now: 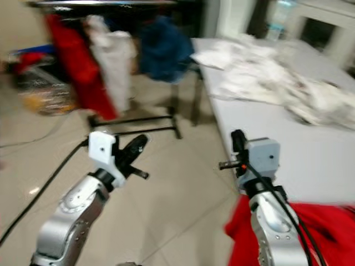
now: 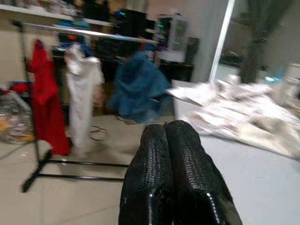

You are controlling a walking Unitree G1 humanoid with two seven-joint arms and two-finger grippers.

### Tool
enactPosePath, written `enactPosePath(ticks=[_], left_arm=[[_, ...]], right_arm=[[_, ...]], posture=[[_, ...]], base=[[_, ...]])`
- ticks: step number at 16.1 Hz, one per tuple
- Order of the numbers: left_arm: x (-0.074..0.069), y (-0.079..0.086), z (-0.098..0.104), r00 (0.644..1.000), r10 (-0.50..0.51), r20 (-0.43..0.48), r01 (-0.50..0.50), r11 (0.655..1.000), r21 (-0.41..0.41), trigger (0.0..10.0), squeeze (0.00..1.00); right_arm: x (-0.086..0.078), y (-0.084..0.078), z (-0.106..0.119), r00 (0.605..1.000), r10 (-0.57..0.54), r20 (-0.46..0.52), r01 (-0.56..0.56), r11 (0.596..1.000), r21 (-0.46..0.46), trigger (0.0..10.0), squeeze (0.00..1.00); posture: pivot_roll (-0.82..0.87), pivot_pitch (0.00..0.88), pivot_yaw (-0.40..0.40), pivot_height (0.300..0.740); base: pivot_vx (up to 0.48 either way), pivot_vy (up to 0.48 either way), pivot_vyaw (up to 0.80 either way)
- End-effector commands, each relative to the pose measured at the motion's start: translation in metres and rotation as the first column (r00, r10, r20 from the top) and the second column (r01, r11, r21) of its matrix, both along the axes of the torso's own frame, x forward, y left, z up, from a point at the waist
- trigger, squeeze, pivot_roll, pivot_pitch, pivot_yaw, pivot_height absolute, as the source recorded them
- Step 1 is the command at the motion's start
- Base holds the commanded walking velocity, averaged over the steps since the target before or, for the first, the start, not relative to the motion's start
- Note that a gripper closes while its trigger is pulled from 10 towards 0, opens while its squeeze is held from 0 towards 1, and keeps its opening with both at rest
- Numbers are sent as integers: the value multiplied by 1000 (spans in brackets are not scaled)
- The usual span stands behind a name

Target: Hang hanger

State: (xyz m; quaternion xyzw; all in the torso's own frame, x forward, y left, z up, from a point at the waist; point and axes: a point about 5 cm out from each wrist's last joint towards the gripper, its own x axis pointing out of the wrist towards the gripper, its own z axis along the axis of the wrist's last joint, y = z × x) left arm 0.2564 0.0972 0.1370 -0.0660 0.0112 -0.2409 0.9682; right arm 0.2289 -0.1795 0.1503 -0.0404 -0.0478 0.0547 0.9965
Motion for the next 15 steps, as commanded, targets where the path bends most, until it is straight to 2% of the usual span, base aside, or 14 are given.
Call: enactPosePath(ticks=[1, 5, 11, 15], left_arm=[[5, 6, 3, 998, 56, 18, -57, 998, 14, 10000, 0], [10, 10, 4, 993, 119, 3, -119, 993, -11, 10000, 0], [13, 9, 4, 990, 140, -3, -140, 990, -30, 10000, 0], [15, 10, 6, 984, 179, 16, -178, 983, -52, 10000, 0]], right_arm=[[1, 3, 2, 1000, 9, 5, -9, 1000, 12, 10000, 0], [2, 5, 1, 1000, 14, 7, -14, 1000, 16, 10000, 0], [6, 5, 3, 1000, 21, 13, -21, 1000, 10, 10000, 0], [6, 5, 3, 999, 24, 24, -25, 999, 39, 10000, 0]], posture=[[-103, 0, -8, 740], [-99, 0, -10, 740], [-96, 0, -20, 740], [-90, 0, -20, 740]], base=[[0, 0, 800], [0, 0, 800], [0, 0, 800], [0, 0, 0]])
